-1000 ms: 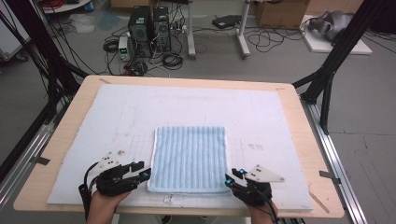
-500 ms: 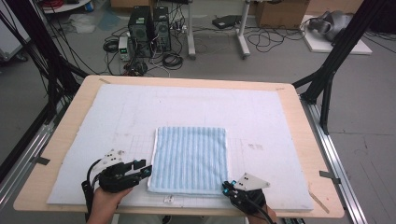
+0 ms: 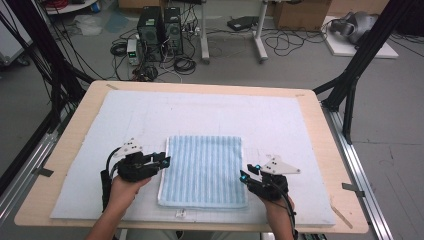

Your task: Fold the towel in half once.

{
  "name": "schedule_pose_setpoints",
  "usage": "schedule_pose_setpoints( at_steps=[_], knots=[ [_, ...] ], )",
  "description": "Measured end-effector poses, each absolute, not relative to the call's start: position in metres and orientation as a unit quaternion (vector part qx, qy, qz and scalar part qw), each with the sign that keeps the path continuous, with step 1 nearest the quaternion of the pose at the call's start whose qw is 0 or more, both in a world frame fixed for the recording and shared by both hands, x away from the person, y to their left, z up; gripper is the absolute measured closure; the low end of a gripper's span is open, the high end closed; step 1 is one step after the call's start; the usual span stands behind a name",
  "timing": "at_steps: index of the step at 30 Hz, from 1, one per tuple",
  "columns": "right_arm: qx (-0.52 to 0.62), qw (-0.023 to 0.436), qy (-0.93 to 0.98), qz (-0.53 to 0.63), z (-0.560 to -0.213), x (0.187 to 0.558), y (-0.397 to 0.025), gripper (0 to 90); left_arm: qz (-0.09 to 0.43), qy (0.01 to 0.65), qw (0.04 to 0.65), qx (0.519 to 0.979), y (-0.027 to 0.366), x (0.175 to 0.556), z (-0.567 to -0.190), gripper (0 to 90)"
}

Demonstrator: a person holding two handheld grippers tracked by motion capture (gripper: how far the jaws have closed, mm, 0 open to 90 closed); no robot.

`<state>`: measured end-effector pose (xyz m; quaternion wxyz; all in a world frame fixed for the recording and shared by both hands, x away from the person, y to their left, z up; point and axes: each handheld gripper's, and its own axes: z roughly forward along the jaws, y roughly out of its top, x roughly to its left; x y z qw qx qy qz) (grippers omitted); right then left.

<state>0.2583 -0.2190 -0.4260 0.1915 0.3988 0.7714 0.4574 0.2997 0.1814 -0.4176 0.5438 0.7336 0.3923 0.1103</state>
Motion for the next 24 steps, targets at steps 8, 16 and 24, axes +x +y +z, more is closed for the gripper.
schedule_pose_setpoints(
  at_steps=[8, 16, 24],
  knots=[
    [0.402, 0.197, 0.780, 0.438, -0.420, 0.293, -0.212, 73.0, 0.149, 0.399, 0.565, 0.706, 0.181, 0.325, -0.417, 68.8],
    [0.405, 0.177, 0.797, 0.411, -0.425, 0.327, -0.199, 74.2, 0.160, 0.440, 0.530, 0.707, 0.178, 0.344, -0.435, 77.0],
    [0.406, 0.157, 0.818, 0.376, -0.437, 0.341, -0.189, 75.7, 0.175, 0.425, 0.468, 0.755, 0.164, 0.352, -0.444, 83.3]
  ],
)
